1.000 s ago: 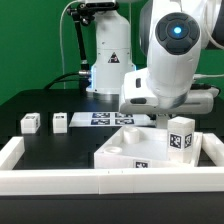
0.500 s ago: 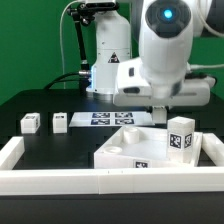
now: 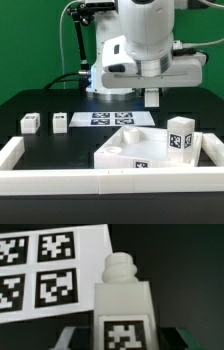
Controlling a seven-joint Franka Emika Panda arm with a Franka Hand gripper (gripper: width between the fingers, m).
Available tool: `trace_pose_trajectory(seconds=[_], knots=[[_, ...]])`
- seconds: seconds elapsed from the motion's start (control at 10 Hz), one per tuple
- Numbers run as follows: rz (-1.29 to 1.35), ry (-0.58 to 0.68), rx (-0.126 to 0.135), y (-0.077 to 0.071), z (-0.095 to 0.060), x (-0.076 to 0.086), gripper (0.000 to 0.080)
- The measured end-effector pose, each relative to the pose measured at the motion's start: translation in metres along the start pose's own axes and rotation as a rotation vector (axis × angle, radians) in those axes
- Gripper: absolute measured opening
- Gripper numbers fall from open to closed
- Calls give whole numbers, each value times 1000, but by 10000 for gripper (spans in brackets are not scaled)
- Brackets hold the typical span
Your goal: Assemble square table
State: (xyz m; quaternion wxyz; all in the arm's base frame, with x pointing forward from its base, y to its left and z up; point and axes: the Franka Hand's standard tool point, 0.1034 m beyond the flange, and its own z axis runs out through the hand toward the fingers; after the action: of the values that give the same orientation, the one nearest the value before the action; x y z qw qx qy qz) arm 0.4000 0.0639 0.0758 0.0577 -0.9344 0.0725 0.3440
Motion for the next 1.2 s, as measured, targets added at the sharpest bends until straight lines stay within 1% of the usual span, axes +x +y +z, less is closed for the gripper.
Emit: trace_pose_trajectory(seconds=[0.1,0.2,0.3,0.4,0.5,0.6,0.7,0.8,0.9,1.0,1.1,1.2], knots=[[-7,66,2,0,-2,4,290],[-17,155,5,5,-5,12,290],[-25,230,15,8,-16,15,290],[-32,271,22,9,-27,18,290],[-35,343,26,12,-40,27,290],[-33,403,31,15,-50,30,290],[-33,433,36,15,-57,30,290],[-31,515,35,16,-67,37,290],[-33,597,25,17,-66,39,290],[-33,638,19,18,-63,38,290],[-33,719,7,20,-66,42,290],[-35,768,-5,22,-64,43,290]])
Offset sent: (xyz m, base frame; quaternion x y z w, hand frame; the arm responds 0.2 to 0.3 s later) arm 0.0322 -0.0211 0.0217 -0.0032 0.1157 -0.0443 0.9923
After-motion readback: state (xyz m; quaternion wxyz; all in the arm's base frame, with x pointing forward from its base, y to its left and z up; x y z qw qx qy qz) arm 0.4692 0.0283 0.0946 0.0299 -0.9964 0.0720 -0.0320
